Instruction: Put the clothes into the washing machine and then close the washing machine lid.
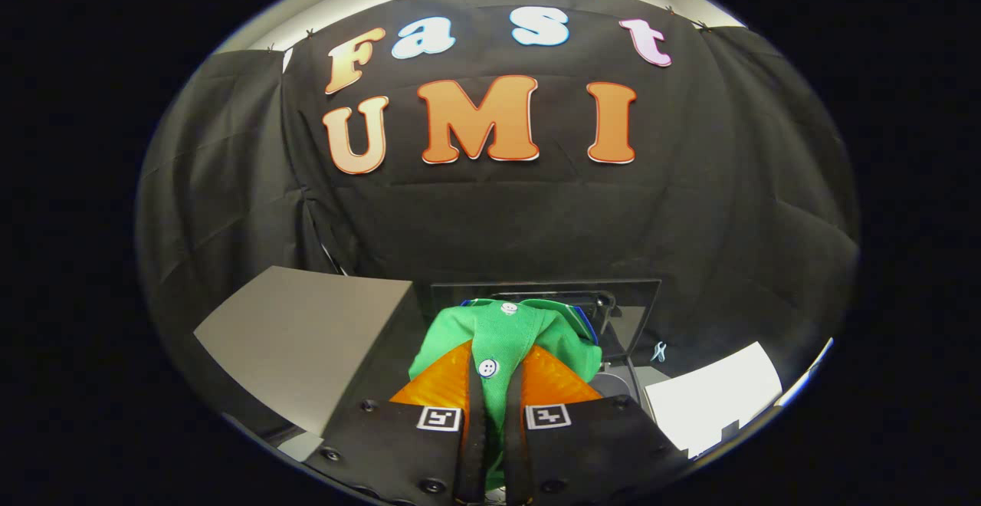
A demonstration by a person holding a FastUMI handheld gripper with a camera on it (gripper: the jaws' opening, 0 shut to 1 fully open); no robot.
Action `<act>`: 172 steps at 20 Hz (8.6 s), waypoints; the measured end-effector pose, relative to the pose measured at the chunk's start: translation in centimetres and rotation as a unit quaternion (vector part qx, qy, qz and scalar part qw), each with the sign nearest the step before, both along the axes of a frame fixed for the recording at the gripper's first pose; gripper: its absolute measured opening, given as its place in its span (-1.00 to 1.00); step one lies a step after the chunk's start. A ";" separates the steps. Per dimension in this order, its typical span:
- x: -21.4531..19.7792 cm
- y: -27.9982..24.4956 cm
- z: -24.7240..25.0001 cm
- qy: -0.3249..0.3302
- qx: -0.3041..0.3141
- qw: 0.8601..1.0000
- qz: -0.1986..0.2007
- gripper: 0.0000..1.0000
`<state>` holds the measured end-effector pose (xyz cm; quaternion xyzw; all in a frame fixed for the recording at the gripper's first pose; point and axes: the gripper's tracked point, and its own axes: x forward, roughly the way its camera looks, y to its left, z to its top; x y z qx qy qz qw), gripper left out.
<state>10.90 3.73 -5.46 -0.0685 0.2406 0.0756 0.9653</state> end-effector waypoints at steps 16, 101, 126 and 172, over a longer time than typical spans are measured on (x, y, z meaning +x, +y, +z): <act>3.0 -11.6 -17.9 0.081 0.009 0.996 -0.039 -0.65; 23.5 -7.4 -7.7 -0.070 0.015 0.997 -0.036 0.98; 11.5 -8.7 -8.1 -0.110 0.018 0.994 -0.022 0.97; 0.0 -20.6 3.8 -0.129 -0.005 0.988 -0.089 0.97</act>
